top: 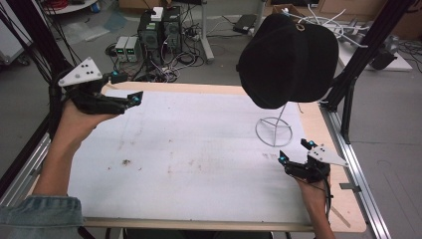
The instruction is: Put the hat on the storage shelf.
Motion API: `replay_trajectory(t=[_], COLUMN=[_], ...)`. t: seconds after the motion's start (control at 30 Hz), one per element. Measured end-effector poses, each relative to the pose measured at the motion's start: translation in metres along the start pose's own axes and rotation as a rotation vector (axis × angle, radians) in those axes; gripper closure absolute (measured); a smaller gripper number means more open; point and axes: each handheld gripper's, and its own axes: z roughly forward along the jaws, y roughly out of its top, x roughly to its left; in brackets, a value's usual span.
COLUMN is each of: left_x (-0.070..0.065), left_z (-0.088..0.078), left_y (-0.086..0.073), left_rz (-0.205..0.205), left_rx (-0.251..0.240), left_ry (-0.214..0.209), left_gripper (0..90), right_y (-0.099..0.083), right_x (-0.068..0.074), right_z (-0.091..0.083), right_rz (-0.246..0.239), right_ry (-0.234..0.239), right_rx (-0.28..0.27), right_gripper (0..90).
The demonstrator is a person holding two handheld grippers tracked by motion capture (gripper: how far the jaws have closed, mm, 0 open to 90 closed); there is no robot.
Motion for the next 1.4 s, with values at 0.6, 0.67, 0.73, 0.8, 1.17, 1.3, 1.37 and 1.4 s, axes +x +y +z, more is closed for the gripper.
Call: replay_trajectory(t=[0.6,0.67,0.73,0.8,1.17,1.3,1.37,1.4], left_x=[-0.008,-0.012,-0.014,-0.016,-0.016,-0.017,-0.017,-0.016], left_z=[-0.019,-0.018,-0.016,-0.014,-0.008,-0.008,-0.007,-0.007], left_y=[-0.102,-0.112,-0.122,-0.132,-0.149,-0.151,-0.152,-0.154], left_rz=[-0.073,-0.082,-0.091,-0.098,-0.127,-0.127,-0.131,-0.134], left_rx=[-0.040,-0.049,-0.045,-0.038,-0.016,-0.008,-0.006,-0.005], left_ry=[0.208,0.227,0.238,0.242,0.245,0.244,0.246,0.251], left_gripper=[23.6,23.6,23.6,23.6,23.4,23.5,23.4,23.5], right_y=[0.000,0.000,0.000,0.000,0.000,0.000,-0.001,-0.001], right_x=[0.000,0.000,0.000,0.000,0.000,0.000,0.000,0.000], right_z=[0.002,0.002,0.003,0.002,0.003,0.002,0.002,0.002], right_rz=[0.006,0.005,0.010,0.013,0.014,0.008,0.004,0.005], right_ry=[0.002,0.002,0.004,0.004,0.001,0.001,0.001,-0.001], right_rx=[0.007,0.008,0.013,0.014,0.018,0.019,0.021,0.022], right_gripper=[10.8,10.8,10.8,10.8,10.8,10.8,10.8,10.8])
